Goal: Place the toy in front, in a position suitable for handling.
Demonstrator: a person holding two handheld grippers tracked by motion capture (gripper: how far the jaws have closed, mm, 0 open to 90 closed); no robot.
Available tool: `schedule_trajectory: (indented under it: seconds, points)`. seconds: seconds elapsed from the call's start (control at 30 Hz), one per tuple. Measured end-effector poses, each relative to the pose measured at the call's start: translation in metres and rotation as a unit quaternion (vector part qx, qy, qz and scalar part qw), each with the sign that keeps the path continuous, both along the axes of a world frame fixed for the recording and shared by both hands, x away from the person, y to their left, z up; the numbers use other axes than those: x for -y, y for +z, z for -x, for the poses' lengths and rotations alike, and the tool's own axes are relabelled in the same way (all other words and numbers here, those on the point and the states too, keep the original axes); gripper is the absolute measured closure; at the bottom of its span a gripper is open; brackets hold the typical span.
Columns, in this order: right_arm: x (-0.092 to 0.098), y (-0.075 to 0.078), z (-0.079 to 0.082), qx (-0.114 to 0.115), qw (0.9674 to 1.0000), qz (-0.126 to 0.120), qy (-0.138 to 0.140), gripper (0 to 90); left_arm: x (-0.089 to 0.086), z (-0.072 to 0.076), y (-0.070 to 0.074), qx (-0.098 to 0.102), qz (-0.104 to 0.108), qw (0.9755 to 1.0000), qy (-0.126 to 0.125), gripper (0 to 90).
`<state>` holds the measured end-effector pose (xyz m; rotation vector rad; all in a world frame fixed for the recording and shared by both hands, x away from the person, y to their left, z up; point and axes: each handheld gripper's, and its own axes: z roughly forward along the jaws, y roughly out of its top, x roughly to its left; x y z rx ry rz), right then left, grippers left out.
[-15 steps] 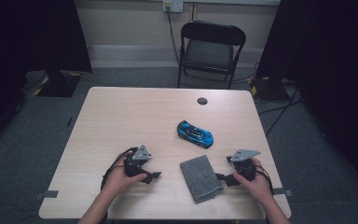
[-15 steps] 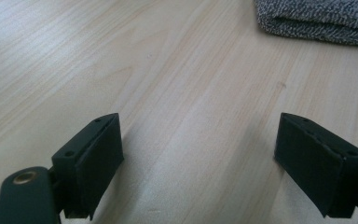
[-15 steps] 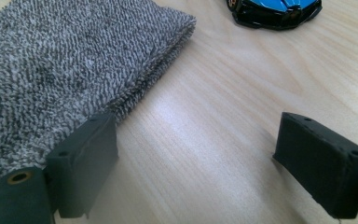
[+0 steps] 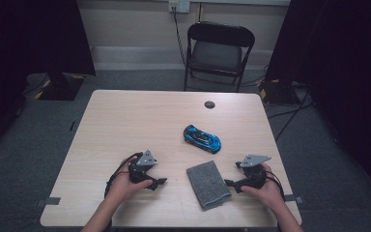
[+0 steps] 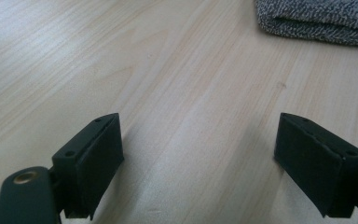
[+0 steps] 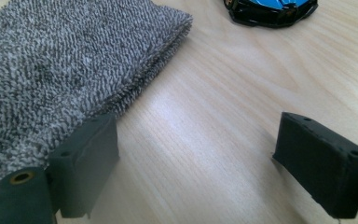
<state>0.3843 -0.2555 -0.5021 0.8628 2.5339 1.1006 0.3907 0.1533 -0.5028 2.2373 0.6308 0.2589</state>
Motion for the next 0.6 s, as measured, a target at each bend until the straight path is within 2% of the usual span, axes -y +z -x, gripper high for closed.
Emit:
schedule_trajectory:
  seconds: [0.1,0.13,0.17,0.4,0.6]
  points:
    - [0.003,0.001,-0.001,-0.007,1.0,-0.004,-0.004,14.2,0.0,0.0,0.0,0.0,0.0,1.0,0.0,14.8]
    - [0.006,0.004,-0.005,-0.021,0.9997,-0.006,-0.009,14.2,0.0,0.0,0.0,0.0,0.0,1.0,0.0,14.7]
    - [0.007,0.005,-0.007,-0.024,0.9996,-0.004,-0.011,14.3,0.0,0.0,0.0,0.0,0.0,1.0,0.0,14.7]
    - [0.006,0.009,-0.021,-0.02,0.9995,-0.014,-0.022,14.2,0.0,0.0,0.0,0.001,0.0,1.0,0.0,14.8]
    - [-0.013,0.017,-0.045,-0.017,0.9994,-0.024,-0.017,14.0,0.0,0.0,0.0,0.001,0.0,1.0,0.0,14.8]
